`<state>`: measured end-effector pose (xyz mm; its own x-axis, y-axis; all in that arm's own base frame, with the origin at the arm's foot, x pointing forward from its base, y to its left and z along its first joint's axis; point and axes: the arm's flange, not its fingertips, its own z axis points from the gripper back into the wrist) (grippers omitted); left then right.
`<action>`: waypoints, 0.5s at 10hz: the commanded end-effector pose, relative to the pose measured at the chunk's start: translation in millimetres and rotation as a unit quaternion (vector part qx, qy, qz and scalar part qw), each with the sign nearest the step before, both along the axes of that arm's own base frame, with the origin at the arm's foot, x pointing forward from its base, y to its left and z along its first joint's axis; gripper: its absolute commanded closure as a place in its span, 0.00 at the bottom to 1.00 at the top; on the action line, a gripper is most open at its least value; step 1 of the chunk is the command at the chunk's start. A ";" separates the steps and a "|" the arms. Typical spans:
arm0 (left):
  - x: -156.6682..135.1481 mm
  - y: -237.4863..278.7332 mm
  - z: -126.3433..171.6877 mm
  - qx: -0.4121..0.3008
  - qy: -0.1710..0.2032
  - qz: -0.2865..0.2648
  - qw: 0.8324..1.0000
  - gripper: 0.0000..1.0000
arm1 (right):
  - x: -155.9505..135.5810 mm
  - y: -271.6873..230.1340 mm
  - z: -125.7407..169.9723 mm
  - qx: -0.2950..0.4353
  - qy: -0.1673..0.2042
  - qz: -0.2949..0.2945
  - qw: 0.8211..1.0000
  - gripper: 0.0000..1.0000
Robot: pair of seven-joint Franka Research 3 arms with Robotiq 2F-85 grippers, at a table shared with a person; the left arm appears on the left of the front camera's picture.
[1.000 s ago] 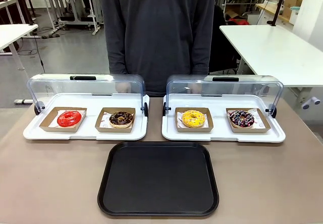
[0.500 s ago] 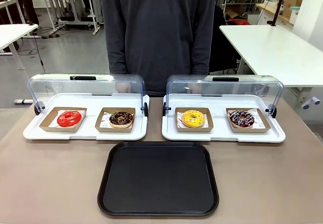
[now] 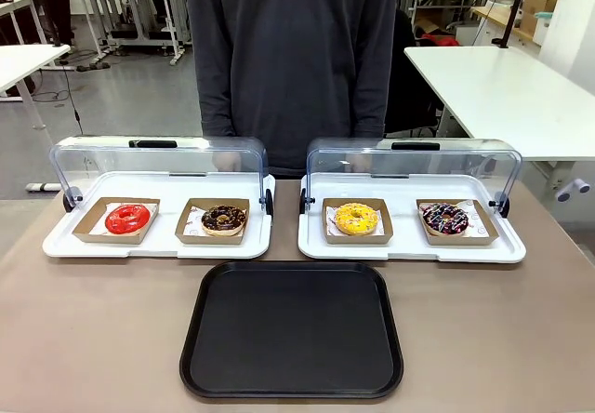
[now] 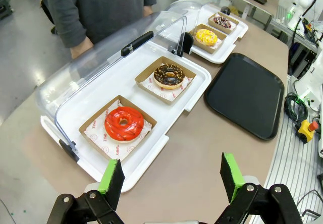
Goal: Move the third donut from the left to the tray.
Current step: Pick up the Paper togo box containing the Donut indicated by the person and place it on the Handle tray.
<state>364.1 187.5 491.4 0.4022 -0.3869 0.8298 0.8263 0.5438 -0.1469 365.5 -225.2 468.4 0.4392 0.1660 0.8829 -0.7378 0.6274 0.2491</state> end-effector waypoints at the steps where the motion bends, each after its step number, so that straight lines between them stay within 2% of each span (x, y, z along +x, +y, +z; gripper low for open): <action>1: -0.8 -0.6 2.1 -0.003 0.002 -0.001 1.000 0.00 | 3.8 -0.6 1.0 0.006 -0.014 0.000 1.000 0.00; 5: -0.8 -0.6 2.1 -0.003 0.002 -0.001 1.000 0.00 | 3.8 -0.6 1.0 0.006 -0.014 0.000 1.000 0.00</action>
